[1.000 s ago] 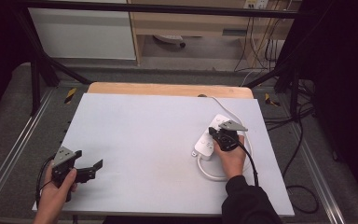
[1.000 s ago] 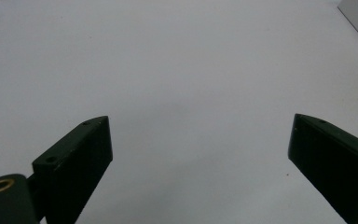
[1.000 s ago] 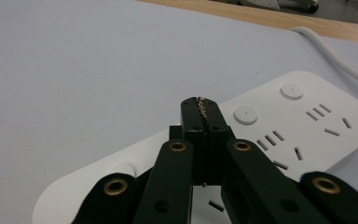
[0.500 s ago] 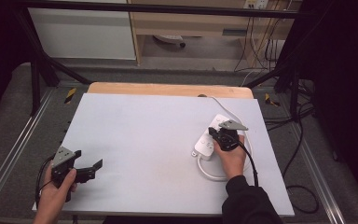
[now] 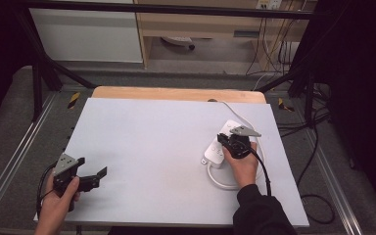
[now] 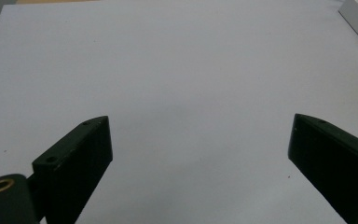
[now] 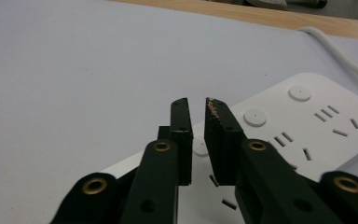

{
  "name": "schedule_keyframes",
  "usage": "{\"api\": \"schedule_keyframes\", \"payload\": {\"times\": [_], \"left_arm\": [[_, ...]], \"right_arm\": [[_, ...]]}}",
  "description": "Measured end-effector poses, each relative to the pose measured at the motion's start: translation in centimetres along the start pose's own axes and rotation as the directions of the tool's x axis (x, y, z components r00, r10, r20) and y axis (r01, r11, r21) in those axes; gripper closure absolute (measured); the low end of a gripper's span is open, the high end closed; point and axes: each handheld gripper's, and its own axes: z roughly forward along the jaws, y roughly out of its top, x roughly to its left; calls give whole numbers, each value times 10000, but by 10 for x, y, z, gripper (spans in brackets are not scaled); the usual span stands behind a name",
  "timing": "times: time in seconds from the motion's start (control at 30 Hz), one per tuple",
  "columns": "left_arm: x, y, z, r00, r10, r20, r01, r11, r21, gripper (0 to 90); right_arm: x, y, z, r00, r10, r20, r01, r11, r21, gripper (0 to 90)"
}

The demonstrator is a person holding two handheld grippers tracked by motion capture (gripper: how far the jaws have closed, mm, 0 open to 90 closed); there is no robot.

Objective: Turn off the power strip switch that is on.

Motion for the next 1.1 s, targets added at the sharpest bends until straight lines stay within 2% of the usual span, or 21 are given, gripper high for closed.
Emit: {"api": "schedule_keyframes", "payload": {"times": [0.1, 0.3, 0.43, 0.53, 0.7, 0.87, 1.03, 1.1], "left_arm": [[0, 0, 0, 10000, -5, 4, 5, 10000, -6, 60], [1, 0, -1, 10000, -11, -15, 11, 10000, -46, 60], [1, 0, -1, 10000, -32, -12, 32, 10000, -79, 60], [2, 0, -1, 10000, -42, -5, 42, 9999, -105, 60], [2, 0, -2, 10000, -59, -11, 59, 9999, -123, 60], [2, 0, -2, 10000, -51, -28, 51, 9999, -116, 60], [2, 0, -2, 9999, -141, -18, 141, 9998, -124, 60], [2, 0, -3, 9999, -143, -22, 143, 9998, -171, 60]], "right_arm": [[-2, 2, -3, 9999, 110, -30, -110, 9999, -77, 689], [-5, 7, -9, 9990, 429, -142, -428, 9991, 67, 409], [-7, 12, -15, 9979, 605, -218, -603, 9981, 96, 307], [-9, 13, -18, 9971, 732, -211, -731, 9973, 23, 255], [-9, 14, -23, 9976, 684, 55, -684, 9976, 50, 199], [-8, 16, -31, 9976, 684, 119, -687, 9973, 271, 102], [-3, 14, -42, 9994, 205, 292, -218, 9988, 433, 69], [-4, 13, -48, 9994, 220, 283, -229, 9992, 323, 61]]}}
